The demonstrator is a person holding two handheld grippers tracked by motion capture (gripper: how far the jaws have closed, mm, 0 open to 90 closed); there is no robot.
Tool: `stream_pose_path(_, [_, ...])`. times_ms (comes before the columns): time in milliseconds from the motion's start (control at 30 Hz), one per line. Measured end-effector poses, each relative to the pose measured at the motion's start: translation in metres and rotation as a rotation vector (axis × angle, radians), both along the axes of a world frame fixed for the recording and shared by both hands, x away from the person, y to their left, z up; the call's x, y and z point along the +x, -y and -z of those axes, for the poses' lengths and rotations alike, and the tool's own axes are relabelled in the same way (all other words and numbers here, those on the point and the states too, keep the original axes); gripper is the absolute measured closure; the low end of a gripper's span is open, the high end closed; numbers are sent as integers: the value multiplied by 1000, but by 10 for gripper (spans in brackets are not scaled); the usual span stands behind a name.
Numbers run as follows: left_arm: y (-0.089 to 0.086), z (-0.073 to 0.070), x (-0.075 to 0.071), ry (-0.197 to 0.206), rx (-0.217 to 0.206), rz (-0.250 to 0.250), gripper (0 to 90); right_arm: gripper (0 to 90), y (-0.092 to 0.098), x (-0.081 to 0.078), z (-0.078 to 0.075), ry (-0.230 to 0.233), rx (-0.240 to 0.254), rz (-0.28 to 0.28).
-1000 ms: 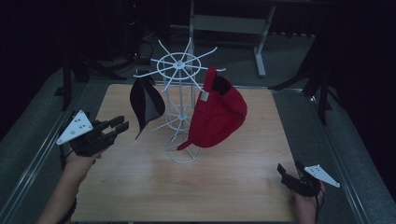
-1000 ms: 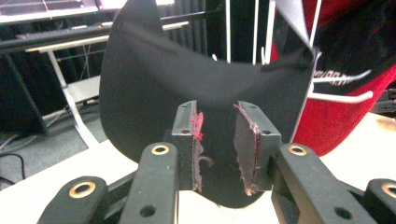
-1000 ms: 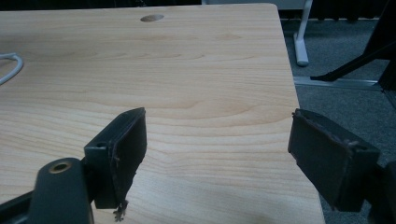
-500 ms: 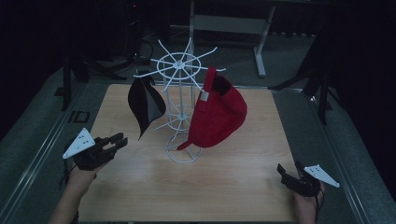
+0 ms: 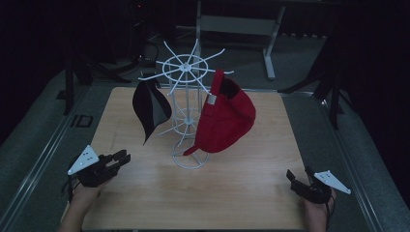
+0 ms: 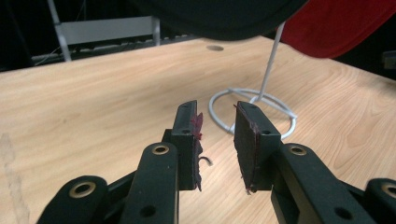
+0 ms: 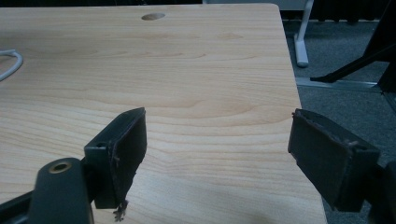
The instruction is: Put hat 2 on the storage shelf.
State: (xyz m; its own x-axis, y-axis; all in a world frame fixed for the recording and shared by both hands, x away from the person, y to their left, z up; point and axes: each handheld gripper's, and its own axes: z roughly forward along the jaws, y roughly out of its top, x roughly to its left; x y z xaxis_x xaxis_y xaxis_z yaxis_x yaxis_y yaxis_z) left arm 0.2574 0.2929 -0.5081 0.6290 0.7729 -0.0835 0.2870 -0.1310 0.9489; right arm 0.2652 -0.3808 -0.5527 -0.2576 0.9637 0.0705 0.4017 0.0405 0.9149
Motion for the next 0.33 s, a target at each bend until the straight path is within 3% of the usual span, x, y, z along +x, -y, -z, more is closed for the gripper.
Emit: stream_pose_path(333, [-6,11,-6,-17,-20,-14,711,192,0,0,0,0,-5,0])
